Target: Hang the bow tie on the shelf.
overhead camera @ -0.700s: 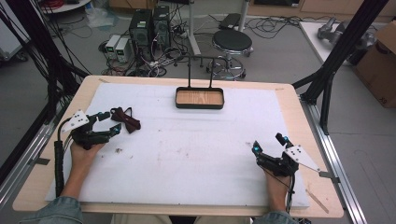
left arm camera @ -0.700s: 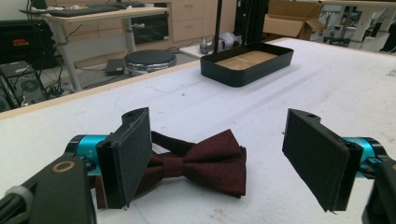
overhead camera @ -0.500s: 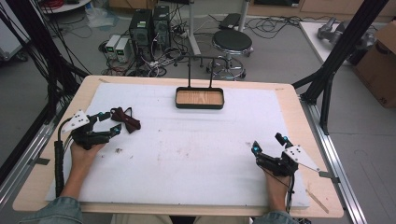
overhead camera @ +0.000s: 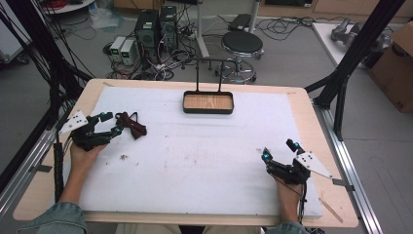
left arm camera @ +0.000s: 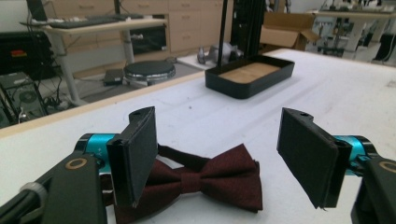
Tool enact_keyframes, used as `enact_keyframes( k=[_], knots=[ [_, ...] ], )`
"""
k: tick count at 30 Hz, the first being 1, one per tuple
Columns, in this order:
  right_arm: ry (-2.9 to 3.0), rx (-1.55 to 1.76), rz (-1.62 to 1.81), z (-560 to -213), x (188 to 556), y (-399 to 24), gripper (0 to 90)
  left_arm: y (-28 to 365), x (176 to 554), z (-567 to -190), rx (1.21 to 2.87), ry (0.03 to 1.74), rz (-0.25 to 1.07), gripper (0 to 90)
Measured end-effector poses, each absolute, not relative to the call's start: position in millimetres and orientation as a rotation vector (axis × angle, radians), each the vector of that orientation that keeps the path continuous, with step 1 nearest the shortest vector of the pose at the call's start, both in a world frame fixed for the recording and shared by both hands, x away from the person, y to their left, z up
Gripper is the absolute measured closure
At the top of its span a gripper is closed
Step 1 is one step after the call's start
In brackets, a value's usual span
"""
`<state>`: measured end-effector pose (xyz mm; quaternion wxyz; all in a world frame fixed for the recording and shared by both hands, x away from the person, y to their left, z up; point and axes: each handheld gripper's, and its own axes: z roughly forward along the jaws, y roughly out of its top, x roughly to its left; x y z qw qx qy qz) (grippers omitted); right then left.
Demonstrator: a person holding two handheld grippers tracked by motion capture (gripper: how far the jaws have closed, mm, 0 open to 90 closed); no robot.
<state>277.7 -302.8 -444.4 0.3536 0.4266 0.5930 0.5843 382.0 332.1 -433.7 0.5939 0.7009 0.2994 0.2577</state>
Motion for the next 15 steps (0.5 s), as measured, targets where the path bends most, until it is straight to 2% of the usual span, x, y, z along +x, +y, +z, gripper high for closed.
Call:
enact_keyframes(
  k=[4,8,15],
  knots=[
    [1.536,1.095,1.504,-444.4,277.9,-302.6,4.9,331.9,387.7,-433.7,1.664,0.755,0.610,33.9],
    [1.539,1.094,1.502,-444.4,277.8,-302.4,5.0,329.5,398.7,-433.0,1.653,0.840,0.543,32.6],
    [1.545,1.082,1.491,-444.5,278.4,-301.5,4.9,318.4,408.2,-433.0,1.634,0.961,0.594,35.0]
  ],
)
